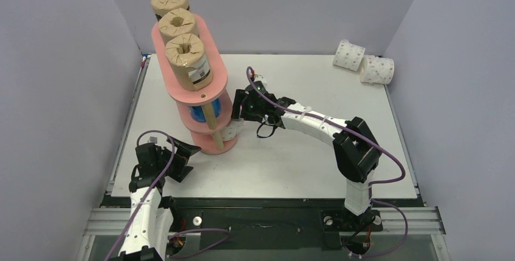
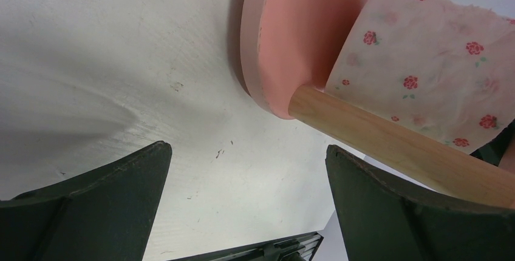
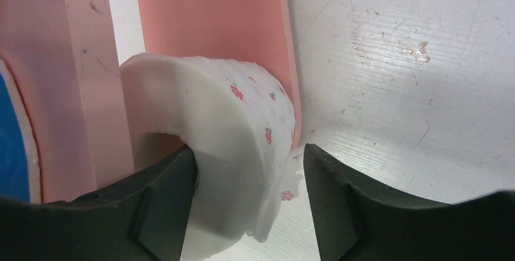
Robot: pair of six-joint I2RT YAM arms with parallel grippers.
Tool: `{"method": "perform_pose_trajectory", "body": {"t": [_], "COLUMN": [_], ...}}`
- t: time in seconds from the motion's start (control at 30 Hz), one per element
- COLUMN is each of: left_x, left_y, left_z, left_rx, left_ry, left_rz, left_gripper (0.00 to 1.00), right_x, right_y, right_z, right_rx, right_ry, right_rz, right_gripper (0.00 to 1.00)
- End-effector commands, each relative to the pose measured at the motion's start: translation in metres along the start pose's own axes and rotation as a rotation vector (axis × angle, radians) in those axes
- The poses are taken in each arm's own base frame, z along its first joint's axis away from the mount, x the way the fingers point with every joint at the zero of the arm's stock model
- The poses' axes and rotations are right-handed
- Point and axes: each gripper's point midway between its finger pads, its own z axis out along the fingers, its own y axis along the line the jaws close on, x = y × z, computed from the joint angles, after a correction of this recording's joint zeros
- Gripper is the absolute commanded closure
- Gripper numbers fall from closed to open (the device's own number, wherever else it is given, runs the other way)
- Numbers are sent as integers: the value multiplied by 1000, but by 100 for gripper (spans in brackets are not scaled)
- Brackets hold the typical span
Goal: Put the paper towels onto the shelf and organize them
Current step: Place the paper towel on the shelf.
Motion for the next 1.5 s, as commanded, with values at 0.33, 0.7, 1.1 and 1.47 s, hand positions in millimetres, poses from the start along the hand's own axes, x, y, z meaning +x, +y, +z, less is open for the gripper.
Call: {"method": "perform_pose_trajectory", "body": {"t": [0.33,0.7,1.1,1.47], "left_x": [-5,-6,-13,-28], "left_y": [-9,-10,-17,-44], "left_z": [-3,-4,-4,-7], "left_rx": [31,31,34,105], "left_ry": [-19,-21,-41,-81], "left_rz": [16,18,21,27], "left_gripper": [0,0,0,32], "right_x": [-33,-35,-54,-48], "right_y": [44,49,5,-27], "right_z": [-37,-54,-99,-50], "right_rx": [-159,-198,-180,-181], "right_ry": [-127,-140,-231,-205], "right_rz": [39,55,75,136], "right_gripper": [35,36,53,81]}}
